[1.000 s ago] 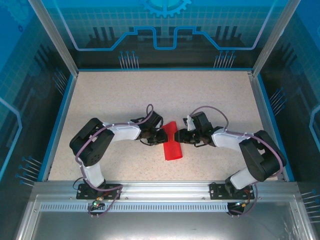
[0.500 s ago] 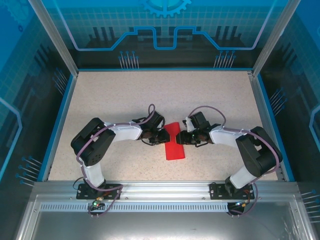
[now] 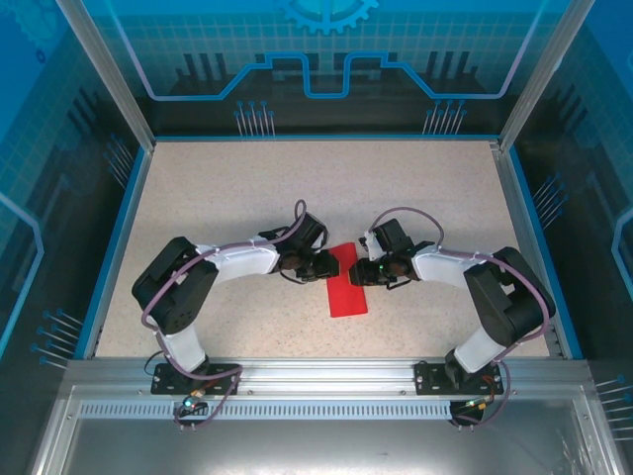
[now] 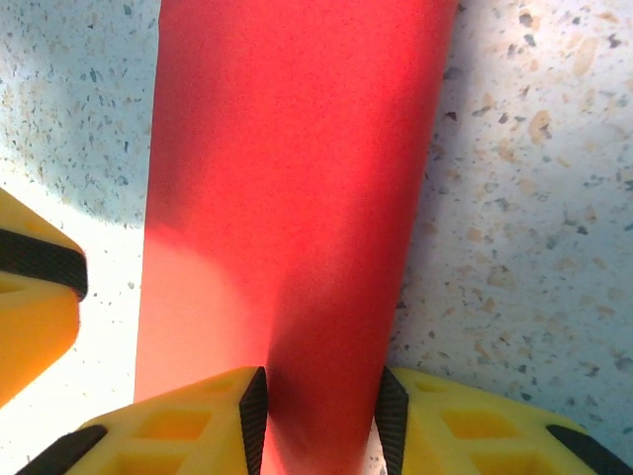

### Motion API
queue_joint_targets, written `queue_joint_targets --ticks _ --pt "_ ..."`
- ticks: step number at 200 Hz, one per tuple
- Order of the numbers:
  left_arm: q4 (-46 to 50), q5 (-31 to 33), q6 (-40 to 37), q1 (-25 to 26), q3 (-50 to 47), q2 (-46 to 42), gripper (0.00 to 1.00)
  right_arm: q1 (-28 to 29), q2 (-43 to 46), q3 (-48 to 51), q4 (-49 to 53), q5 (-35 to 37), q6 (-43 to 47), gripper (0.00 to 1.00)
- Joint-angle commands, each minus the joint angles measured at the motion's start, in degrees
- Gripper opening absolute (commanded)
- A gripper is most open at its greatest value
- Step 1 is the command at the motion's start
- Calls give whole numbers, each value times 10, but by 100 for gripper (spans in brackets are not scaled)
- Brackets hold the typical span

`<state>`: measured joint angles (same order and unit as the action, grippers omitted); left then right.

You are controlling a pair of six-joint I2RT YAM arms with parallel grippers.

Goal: Fold a paper plane with a square sheet of paper (pick it up from the middle)

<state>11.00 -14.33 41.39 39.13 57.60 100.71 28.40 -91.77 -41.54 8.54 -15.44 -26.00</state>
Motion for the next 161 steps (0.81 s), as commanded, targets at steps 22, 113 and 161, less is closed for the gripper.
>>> queue_joint_targets --ticks 22,113,161 --pt "52 21 -28 4 23 -16 27 -21 -10 8 14 5 17 37" --pt "74 39 -39 3 31 -18 28 -34 -12 7 23 -16 33 33" --pt "77 42 -41 3 31 -21 28 -36 -10 6 33 -16 48 32"
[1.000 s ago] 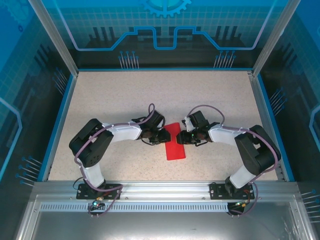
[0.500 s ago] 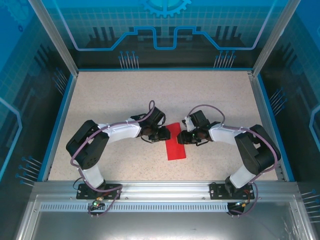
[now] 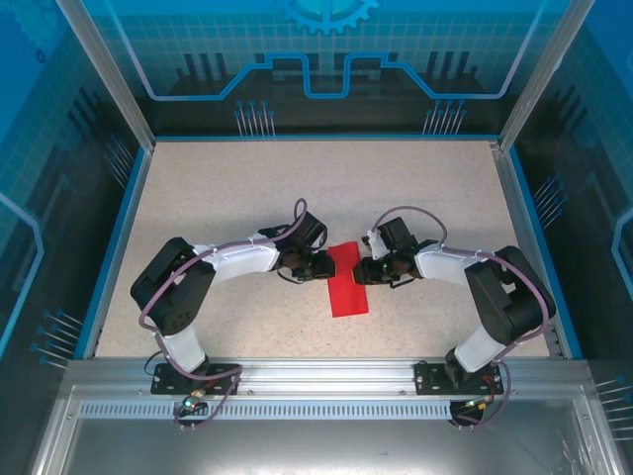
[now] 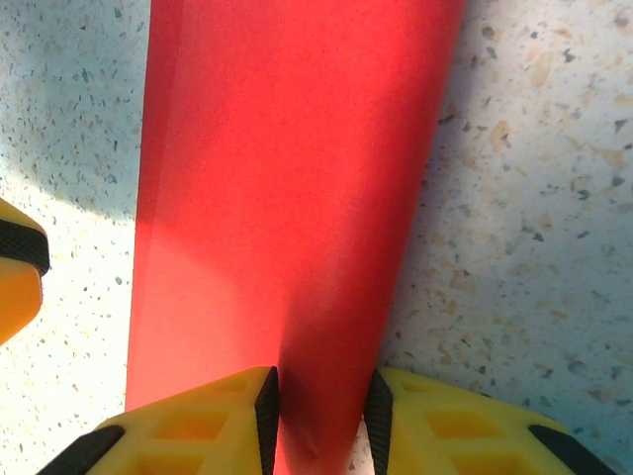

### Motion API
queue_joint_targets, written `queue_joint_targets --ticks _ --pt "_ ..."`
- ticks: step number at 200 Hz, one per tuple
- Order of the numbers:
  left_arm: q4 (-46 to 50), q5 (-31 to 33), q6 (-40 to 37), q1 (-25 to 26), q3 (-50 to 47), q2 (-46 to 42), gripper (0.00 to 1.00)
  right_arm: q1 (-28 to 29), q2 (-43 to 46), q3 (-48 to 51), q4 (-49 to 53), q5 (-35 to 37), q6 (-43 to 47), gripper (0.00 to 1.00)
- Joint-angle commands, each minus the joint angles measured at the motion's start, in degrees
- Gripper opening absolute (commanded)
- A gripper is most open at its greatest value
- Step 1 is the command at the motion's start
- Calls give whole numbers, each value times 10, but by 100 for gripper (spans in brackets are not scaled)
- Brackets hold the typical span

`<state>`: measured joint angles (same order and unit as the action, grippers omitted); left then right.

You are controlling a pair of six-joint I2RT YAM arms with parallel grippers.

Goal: Fold a paper plane with a square sheet of paper (pick it up from the middle)

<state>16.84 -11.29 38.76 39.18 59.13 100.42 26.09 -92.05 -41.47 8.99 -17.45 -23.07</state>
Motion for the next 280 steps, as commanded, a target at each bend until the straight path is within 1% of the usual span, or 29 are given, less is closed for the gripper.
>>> queue_joint_targets --ticks 1,67,180,280 --pt "19 11 -16 2 16 -18 28 -13 -7 5 29 4 19 32" --pt "26 20 -19 -5 16 -25 28 -13 -4 -7 51 9 50 33" --pt "26 22 -16 -23 1 -48 28 1 -24 -19 51 7 26 35" --pt "23 22 -15 -34 -20 -65 28 33 -40 -31 51 25 25 34"
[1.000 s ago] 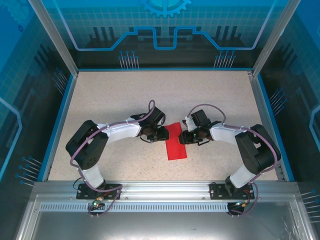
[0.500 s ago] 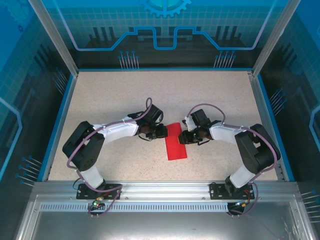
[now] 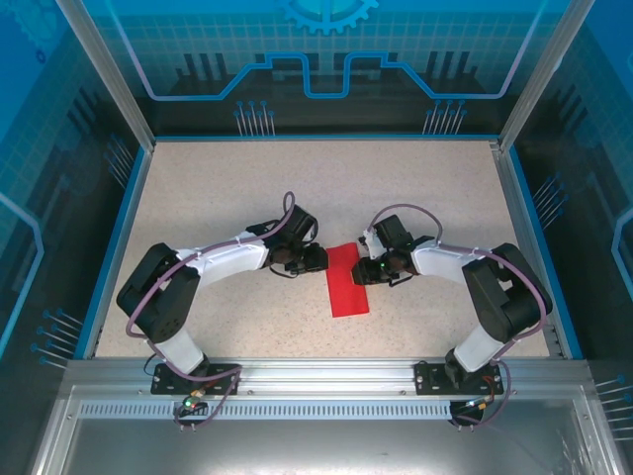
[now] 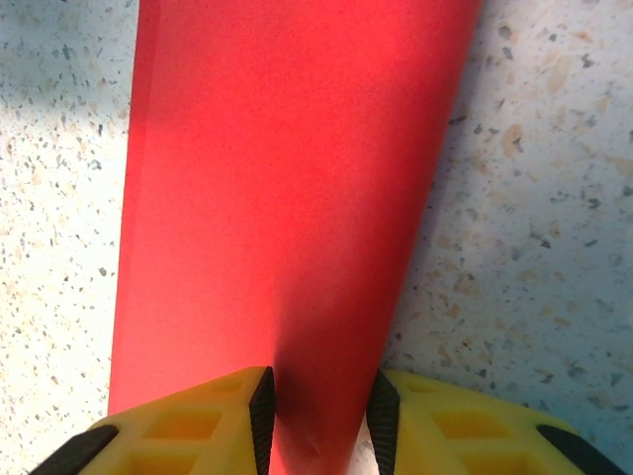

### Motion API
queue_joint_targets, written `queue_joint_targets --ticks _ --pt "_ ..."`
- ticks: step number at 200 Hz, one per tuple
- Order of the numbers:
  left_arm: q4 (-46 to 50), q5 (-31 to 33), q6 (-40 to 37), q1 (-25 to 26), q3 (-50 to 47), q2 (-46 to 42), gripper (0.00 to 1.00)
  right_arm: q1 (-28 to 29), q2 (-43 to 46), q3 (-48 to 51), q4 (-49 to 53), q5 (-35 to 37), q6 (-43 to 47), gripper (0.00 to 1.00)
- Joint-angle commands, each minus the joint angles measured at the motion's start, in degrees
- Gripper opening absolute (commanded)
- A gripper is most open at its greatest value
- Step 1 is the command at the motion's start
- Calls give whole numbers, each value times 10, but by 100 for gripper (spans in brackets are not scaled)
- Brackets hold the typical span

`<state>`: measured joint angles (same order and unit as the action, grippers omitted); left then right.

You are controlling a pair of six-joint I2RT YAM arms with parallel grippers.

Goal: Fold a paper plane with a square sheet of paper (pick it up from the middle)

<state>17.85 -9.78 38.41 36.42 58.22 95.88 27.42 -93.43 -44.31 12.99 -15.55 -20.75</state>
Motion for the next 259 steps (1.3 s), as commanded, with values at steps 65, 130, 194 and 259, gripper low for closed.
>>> queue_joint_targets --ticks 65,130,194,259 --pt "10 6 -12 -10 -16 -23 28 30 -19 0 3 6 18 34" --pt "7 3 -11 -13 -19 -22 28 29 -5 12 -12 -7 37 33" --pt "3 -1 -8 -16 -21 -20 28 28 -2 15 -22 -15 37 33" --pt "-2 -8 -4 -16 -18 -13 28 36 2 16 -27 -14 20 34"
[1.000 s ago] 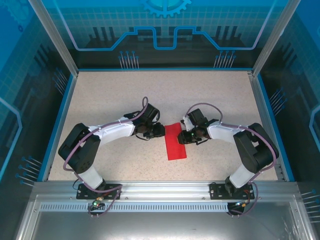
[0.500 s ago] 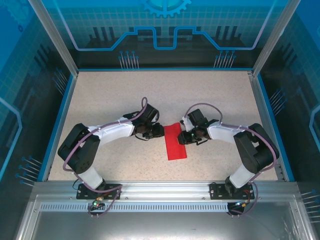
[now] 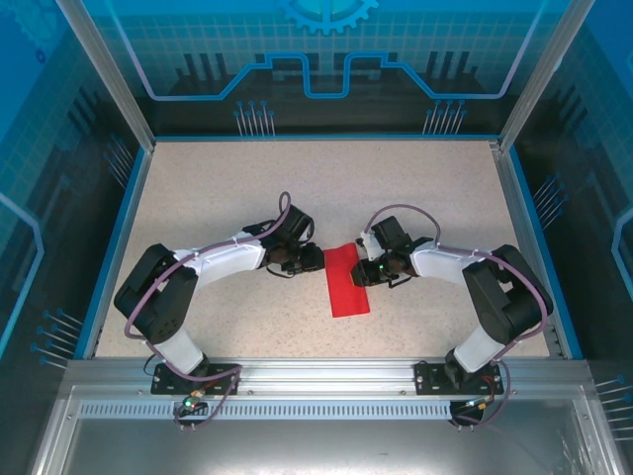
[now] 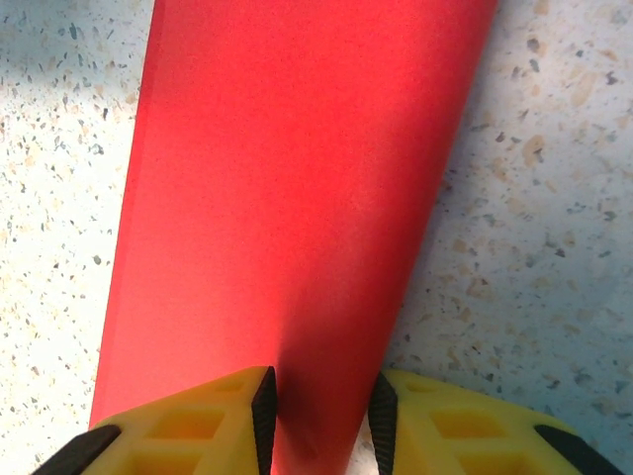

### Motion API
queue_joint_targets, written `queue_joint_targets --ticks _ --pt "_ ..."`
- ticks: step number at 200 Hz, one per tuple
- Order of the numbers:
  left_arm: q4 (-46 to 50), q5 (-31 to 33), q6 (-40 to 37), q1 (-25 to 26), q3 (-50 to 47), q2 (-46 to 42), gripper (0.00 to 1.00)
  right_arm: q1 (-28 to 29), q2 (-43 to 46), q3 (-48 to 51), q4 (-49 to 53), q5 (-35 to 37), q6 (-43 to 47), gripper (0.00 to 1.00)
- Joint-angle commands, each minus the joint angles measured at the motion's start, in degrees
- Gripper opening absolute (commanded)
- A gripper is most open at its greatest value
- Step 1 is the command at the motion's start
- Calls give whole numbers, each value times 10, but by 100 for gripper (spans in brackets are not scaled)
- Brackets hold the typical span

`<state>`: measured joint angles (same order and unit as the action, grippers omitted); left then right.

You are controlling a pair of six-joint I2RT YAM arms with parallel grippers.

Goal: Fold a paper plane with a square sheet of paper (pick it up from the middle)

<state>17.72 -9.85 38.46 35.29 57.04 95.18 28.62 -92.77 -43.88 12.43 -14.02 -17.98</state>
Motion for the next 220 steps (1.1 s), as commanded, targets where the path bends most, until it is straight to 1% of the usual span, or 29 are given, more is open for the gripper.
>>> queue_joint_targets --ticks 1,60,95,152,220 --pt "-1 -8 -4 -5 -6 -6 28 23 -5 12 -21 -30 -8 34" --pt "-7 -13 -1 -4 -10 -3 28 28 -2 6 -15 -22 -25 34" --pt "-13 -17 3 -4 -14 -3 28 28 -10 5 -5 0 -42 32" --pt "-22 -22 9 -4 -25 -4 28 27 -7 6 -4 -5 -53 31" --pt "-30 -24 14 -3 -25 4 28 35 -5 10 -19 -9 -47 35"
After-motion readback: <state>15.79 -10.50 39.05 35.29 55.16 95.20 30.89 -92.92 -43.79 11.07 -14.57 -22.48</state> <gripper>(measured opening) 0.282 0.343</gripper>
